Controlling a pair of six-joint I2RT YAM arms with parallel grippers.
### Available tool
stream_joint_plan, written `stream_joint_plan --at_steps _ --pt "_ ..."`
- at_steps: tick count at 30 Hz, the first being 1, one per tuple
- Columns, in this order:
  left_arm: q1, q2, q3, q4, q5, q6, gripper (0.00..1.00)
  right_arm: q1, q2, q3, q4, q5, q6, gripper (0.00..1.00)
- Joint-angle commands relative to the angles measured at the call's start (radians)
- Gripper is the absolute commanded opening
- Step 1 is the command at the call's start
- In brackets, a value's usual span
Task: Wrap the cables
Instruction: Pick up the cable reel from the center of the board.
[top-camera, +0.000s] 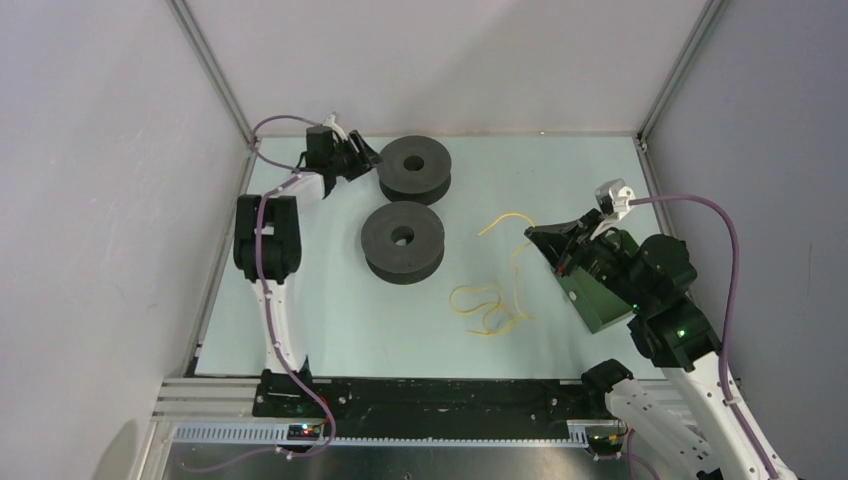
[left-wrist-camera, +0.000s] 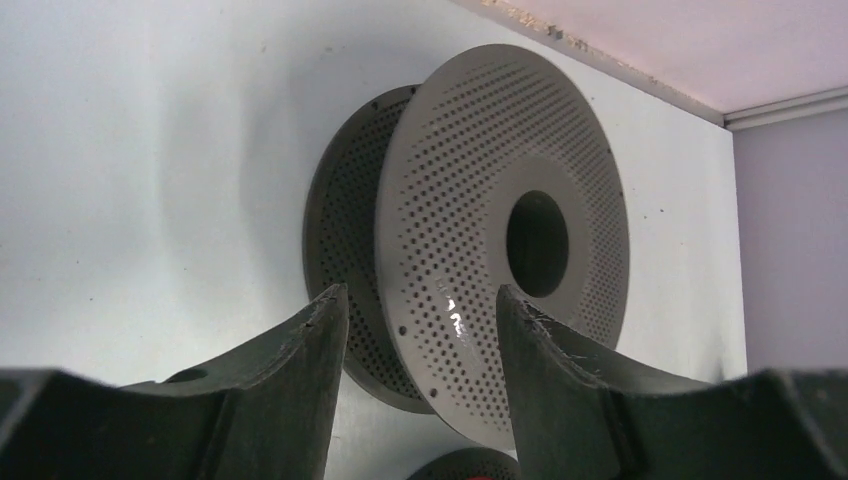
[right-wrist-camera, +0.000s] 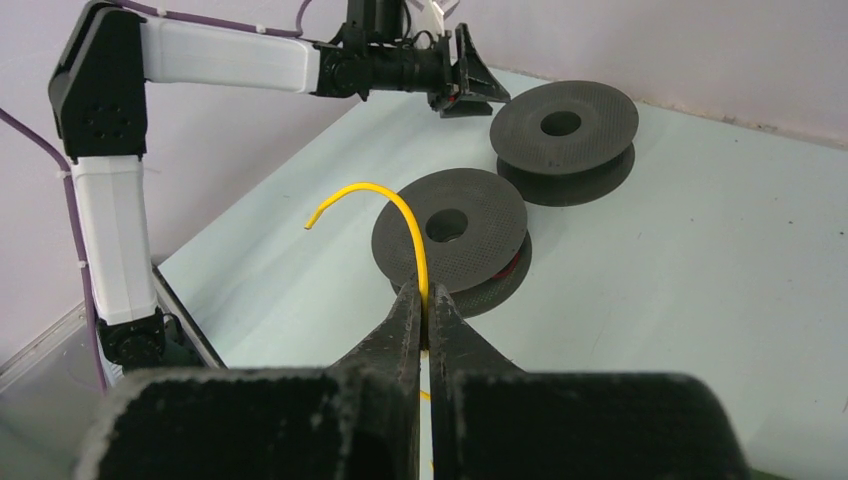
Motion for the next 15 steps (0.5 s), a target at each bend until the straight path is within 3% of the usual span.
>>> stream_joint_plan --at_steps 1,10,15 --pt "0.011 0.036 0.045 0.073 0.015 -0.067 0.61 -0.001 0.001 0.038 0.024 0.005 0.006 0.0" --pt "0.016 0.149 0.038 0.35 0.165 -0.28 0.57 0.0 0.026 0.038 0.031 0.002 0.012 0.0" --pt "0.017 0.176 0.044 0.451 0.209 -0.357 0.46 0.001 0.025 0.038 0.03 0.011 0.013 0.0"
